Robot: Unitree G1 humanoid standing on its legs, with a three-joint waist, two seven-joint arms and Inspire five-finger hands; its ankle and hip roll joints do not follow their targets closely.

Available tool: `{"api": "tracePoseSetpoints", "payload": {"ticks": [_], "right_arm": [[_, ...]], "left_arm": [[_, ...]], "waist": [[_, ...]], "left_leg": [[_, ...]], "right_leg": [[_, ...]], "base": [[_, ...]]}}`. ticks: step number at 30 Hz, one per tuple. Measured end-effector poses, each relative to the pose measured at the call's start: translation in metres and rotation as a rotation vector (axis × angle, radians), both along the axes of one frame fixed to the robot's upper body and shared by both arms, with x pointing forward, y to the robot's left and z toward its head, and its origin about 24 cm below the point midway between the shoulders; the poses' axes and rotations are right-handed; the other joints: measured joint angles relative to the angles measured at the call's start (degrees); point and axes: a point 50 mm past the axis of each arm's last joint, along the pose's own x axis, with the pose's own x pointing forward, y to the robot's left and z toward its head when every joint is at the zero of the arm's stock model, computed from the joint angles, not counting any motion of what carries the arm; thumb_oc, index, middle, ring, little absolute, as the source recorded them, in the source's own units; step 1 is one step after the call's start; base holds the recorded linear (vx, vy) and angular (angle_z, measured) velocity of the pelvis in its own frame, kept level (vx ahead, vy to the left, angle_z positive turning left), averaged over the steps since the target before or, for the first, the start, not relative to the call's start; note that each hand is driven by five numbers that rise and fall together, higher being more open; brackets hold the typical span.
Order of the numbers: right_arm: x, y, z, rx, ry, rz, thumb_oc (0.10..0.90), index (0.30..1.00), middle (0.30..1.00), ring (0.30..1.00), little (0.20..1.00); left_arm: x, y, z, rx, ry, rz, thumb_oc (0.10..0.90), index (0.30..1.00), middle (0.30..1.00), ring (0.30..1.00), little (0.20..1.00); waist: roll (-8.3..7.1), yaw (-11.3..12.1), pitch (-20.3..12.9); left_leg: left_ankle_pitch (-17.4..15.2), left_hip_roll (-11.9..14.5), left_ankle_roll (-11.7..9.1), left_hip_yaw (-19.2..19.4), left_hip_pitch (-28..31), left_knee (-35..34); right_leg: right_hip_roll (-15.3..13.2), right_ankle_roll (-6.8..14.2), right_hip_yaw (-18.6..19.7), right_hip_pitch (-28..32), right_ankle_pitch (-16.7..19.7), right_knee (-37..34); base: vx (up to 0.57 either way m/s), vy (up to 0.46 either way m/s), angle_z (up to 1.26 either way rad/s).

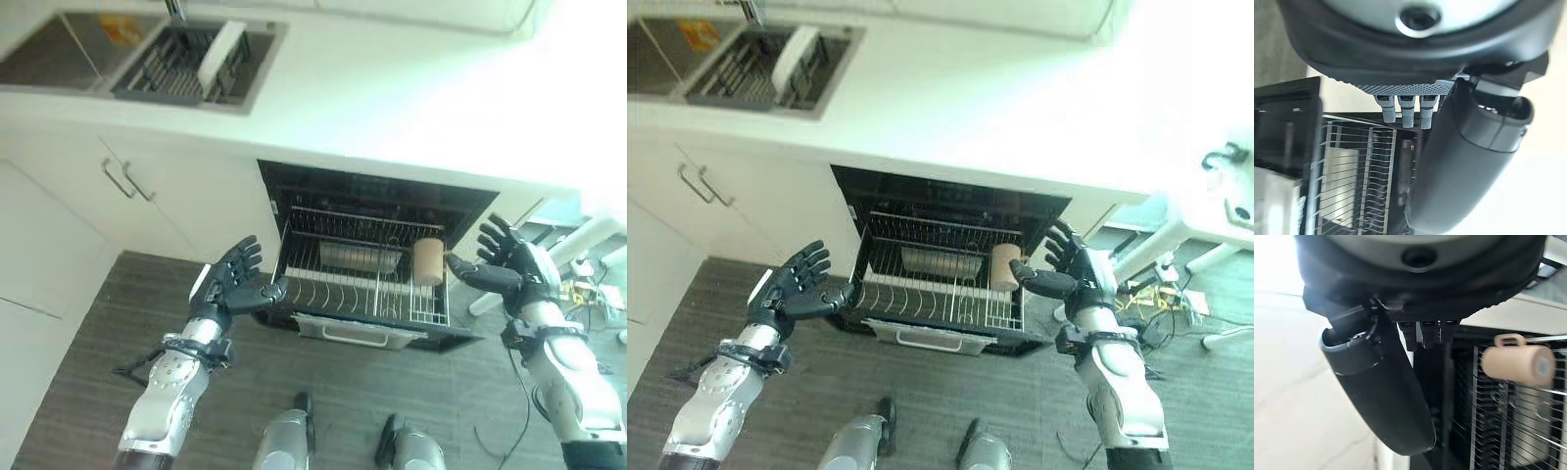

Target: Place the dishes in the dishwasher.

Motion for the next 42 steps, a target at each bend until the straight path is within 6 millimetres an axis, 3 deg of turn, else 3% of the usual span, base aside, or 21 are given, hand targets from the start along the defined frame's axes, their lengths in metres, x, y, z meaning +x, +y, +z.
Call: {"api": "tracePoseSetpoints", "payload": {"ticks": [4, 6, 8, 9, 10, 13, 19, 20, 21, 22, 23, 24, 27, 28, 30, 32, 34, 37, 40, 41, 42], "right_arm": [[-0.011, 0.002, -0.004, 0.037, -0.038, -0.024, 0.800, 0.900, 0.900, 0.900, 0.900], [-0.012, 0.006, 0.000, 0.042, -0.079, -0.011, 0.800, 0.900, 0.900, 0.900, 0.900], [-0.013, 0.008, 0.003, 0.034, -0.101, 0.002, 0.800, 0.900, 0.900, 0.900, 0.900], [-0.014, 0.008, 0.007, 0.020, -0.128, 0.007, 0.800, 0.900, 0.900, 0.900, 0.900], [-0.014, 0.008, 0.009, 0.015, -0.150, 0.008, 0.800, 0.900, 0.900, 0.900, 0.900], [-0.016, 0.007, 0.012, -0.025, -0.167, 0.021, 0.800, 0.900, 0.900, 0.900, 0.900], [-0.023, 0.000, 0.009, -0.057, -0.141, 0.015, 0.800, 0.900, 0.900, 0.900, 0.900], [-0.023, -0.001, 0.012, -0.071, -0.151, 0.009, 0.800, 0.900, 0.900, 0.900, 0.900], [-0.019, -0.001, 0.018, -0.091, -0.164, 0.016, 0.800, 0.900, 0.900, 0.900, 0.900], [-0.017, -0.002, 0.023, -0.109, -0.176, 0.022, 0.800, 0.900, 0.900, 0.900, 0.900], [-0.014, -0.004, 0.029, -0.135, -0.189, 0.023, 0.800, 0.900, 0.900, 0.900, 0.900], [-0.014, -0.005, 0.034, -0.159, -0.202, 0.024, 0.800, 0.900, 0.900, 0.900, 0.900], [-0.015, -0.008, 0.031, -0.180, -0.175, 0.039, 0.800, 0.900, 0.900, 0.900, 0.900], [-0.015, -0.010, 0.033, -0.183, -0.181, 0.033, 0.800, 0.900, 0.900, 0.900, 0.900], [-0.017, -0.015, 0.035, -0.186, -0.182, 0.013, 0.800, 0.900, 0.900, 0.900, 0.900], [-0.022, -0.022, 0.037, -0.184, -0.195, -0.035, 0.800, 0.900, 0.900, 0.900, 0.900], [-0.028, -0.027, 0.038, -0.166, -0.211, -0.095, 0.800, 0.900, 0.900, 0.900, 0.900], [-0.031, -0.019, 0.030, -0.109, -0.221, -0.096, 0.800, 0.900, 0.900, 0.900, 0.900], [-0.033, -0.012, 0.021, -0.048, -0.223, -0.107, 0.800, 0.900, 0.900, 0.900, 0.900], [-0.032, -0.009, 0.018, -0.041, -0.214, -0.098, 0.800, 0.900, 0.900, 0.900, 0.900], [-0.030, -0.004, 0.016, -0.036, -0.205, -0.076, 0.800, 0.900, 0.900, 0.900, 0.900]], "left_arm": [[-0.003, 0.003, 0.008, -0.083, -0.089, -0.038, 0.800, 0.900, 0.900, 0.900, 0.900], [-0.005, 0.005, 0.009, -0.121, -0.107, -0.026, 0.800, 0.900, 0.900, 0.900, 0.900], [-0.008, 0.009, 0.008, -0.131, -0.110, -0.013, 0.800, 0.900, 0.900, 0.900, 0.900], [-0.013, 0.013, 0.006, -0.167, -0.119, 0.003, 0.800, 0.900, 0.900, 0.900, 0.900], [-0.016, 0.015, 0.003, -0.181, -0.122, 0.021, 0.800, 0.900, 0.900, 0.900, 0.900], [-0.027, 0.018, -0.007, -0.206, -0.092, 0.063, 0.800, 0.900, 0.900, 0.900, 0.900], [-0.041, 0.024, -0.018, -0.306, -0.059, 0.112, 0.800, 0.900, 0.900, 0.900, 0.900], [-0.037, 0.020, -0.016, -0.327, -0.068, 0.095, 0.800, 0.900, 0.900, 0.900, 0.900], [-0.034, 0.019, -0.013, -0.336, -0.081, 0.087, 0.800, 0.900, 0.900, 0.900, 0.900], [-0.031, 0.016, -0.011, -0.338, -0.090, 0.074, 0.800, 0.900, 0.900, 0.900, 0.900], [-0.027, 0.012, -0.008, -0.342, -0.103, 0.055, 0.800, 0.900, 0.900, 0.900, 0.900], [-0.028, 0.008, 0.001, -0.342, -0.136, 0.028, 0.800, 0.900, 0.900, 0.900, 0.900], [-0.029, 0.007, 0.003, -0.392, -0.171, 0.040, 0.800, 0.900, 0.900, 0.900, 0.900], [-0.029, 0.006, 0.003, -0.398, -0.180, 0.042, 0.800, 0.900, 0.900, 0.900, 0.900], [-0.028, 0.003, -0.002, -0.413, -0.167, 0.038, 0.800, 0.900, 0.900, 0.900, 0.900], [-0.022, 0.001, 0.001, -0.411, -0.185, -0.001, 0.800, 0.900, 0.900, 0.900, 0.900], [-0.015, -0.002, 0.005, -0.411, -0.206, -0.035, 0.800, 0.900, 0.900, 0.900, 0.900], [-0.009, 0.002, 0.013, -0.395, -0.247, -0.040, 0.800, 0.900, 0.900, 0.900, 0.900], [-0.006, 0.001, 0.018, -0.389, -0.265, -0.064, 0.800, 0.900, 0.900, 0.900, 0.900], [-0.006, 0.002, 0.017, -0.386, -0.260, -0.068, 0.800, 0.900, 0.900, 0.900, 0.900], [-0.008, 0.004, 0.016, -0.367, -0.252, -0.072, 0.800, 0.900, 0.900, 0.900, 0.900]], "waist": [[0.14, -1.7, -0.5], [1.46, -1.6, -0.9], [2.46, -2.4, -1.6], [2.21, -3.2, -2.6], [1.96, -3.0, -2.9], [1.89, -2.8, -3.3], [2.28, -2.0, -4.0], [2.12, -1.3, -4.0], [1.59, -1.4, -3.8], [1.79, -1.6, -4.0], [2.34, -2.2, -4.2], [2.82, -3.1, -4.5], [3.10, -3.5, -4.8], [2.33, -3.5, -4.7], [3.26, -5.0, -5.2], [2.41, -5.7, -5.5], [1.80, -6.2, -6.1], [2.31, -5.3, -7.7], [2.28, -4.5, -7.7], [2.54, -4.3, -7.8], [3.07, -3.7, -8.0]], "left_leg": [[-2.5, -0.9, 1.4, 1.0, 0.7, 2.2], [-3.8, 0.2, 2.6, 2.9, 0.7, 3.3], [-3.8, 1.8, 2.4, 2.6, 1.0, 2.7], [-2.3, 1.6, 2.0, 2.2, 1.6, 0.1], [-1.5, 1.3, 2.0, 2.6, 2.3, -1.4], [-0.4, 0.3, 1.2, 3.2, 3.8, -2.4], [2.3, -0.8, -0.6, 2.8, 6.0, -5.9], [5.3, -1.6, -3.7, 4.4, 6.4, -7.1], [4.5, -0.7, -4.1, 7.6, 5.6, -5.6], [3.2, 2.7, -4.1, 9.8, 5.0, -3.8], [2.5, 7.1, -4.6, 9.2, 4.9, -3.0], [2.4, 10.9, -5.0, 4.6, 5.8, -4.8], [1.9, 12.0, -6.5, -4.4, 6.0, -5.6], [1.6, 12.7, -6.1, -4.2, 5.8, -5.7], [1.6, 13.5, -5.9, -3.6, 5.7, -5.6], [0.0, 11.8, -6.7, -0.6, 4.4, -1.9], [-3.0, 7.2, -4.4, 0.9, 1.9, 2.2], [-5.4, 0.4, 2.2, 1.2, 1.1, 3.3], [-6.5, -3.7, 6.8, 0.6, 0.9, 5.4], [-6.9, -4.4, 8.2, 1.0, 1.1, 5.3], [-6.1, -4.6, 7.7, 1.5, 1.1, 4.0]], "right_leg": [[-0.3, 0.8, 1.6, 1.9, 3.2, -2.8], [1.2, 1.4, -0.1, 2.2, 7.0, -5.0], [4.1, 3.2, 2.0, 0.1, 1.6, 3.0], [9.2, 2.2, 4.1, -1.2, -4.0, 7.5], [11.0, 1.0, 3.3, -1.0, -5.1, 6.3], [11.4, -5.4, -1.0, 3.1, -5.7, -0.6], [11.2, -7.4, -0.3, 3.4, -8.2, 1.7], [9.0, -8.5, -0.3, 3.5, -8.2, 1.9], [7.4, -9.2, -0.9, 3.3, -7.8, 1.6], [7.3, -9.0, -1.5, 3.5, -7.4, 1.4], [7.8, -8.9, -1.7, 3.3, -7.4, 1.7], [7.8, -8.4, -0.7, 2.1, -7.4, 2.7], [7.9, -6.4, 3.7, -1.2, -7.0, 4.4], [7.5, -5.8, 5.6, -3.3, -7.4, 6.2], [6.4, -4.7, 7.2, -4.2, -6.2, 6.9], [2.7, -0.9, 7.9, -4.4, -4.0, 6.3], [-1.8, 1.7, 7.1, -1.4, -0.4, 1.8], [-6.6, -0.9, 8.7, -0.7, 14.3, -1.6], [-10.7, 0.3, 10.4, -1.9, 24.0, 1.3], [-11.2, 0.6, 9.9, -3.6, 22.4, 5.4], [-9.6, 1.1, 8.8, -5.4, 16.8, 10.0]], "base": [[0.08, 0.146, -0.10], [0.05, 0.053, -0.46], [0.06, -0.076, -0.18], [0.10, -0.172, 0.02], [0.11, -0.204, 0.00], [0.12, -0.223, -0.03], [0.06, -0.099, 0.11], [0.01, 0.150, 0.16], [0.01, 0.239, 0.28], [0.04, 0.282, 0.29], [0.05, 0.320, 0.17], [0.13, 0.524, -0.09], [0.13, 0.518, -0.58], [0.09, 0.458, -0.86], [0.09, 0.604, -0.55], [0.10, 0.666, -0.05], [0.08, 0.461, 0.39], [0.10, 0.545, 0.48], [0.06, 0.369, 0.40], [0.04, 0.312, 0.13], [0.04, 0.341, -0.06]]}}
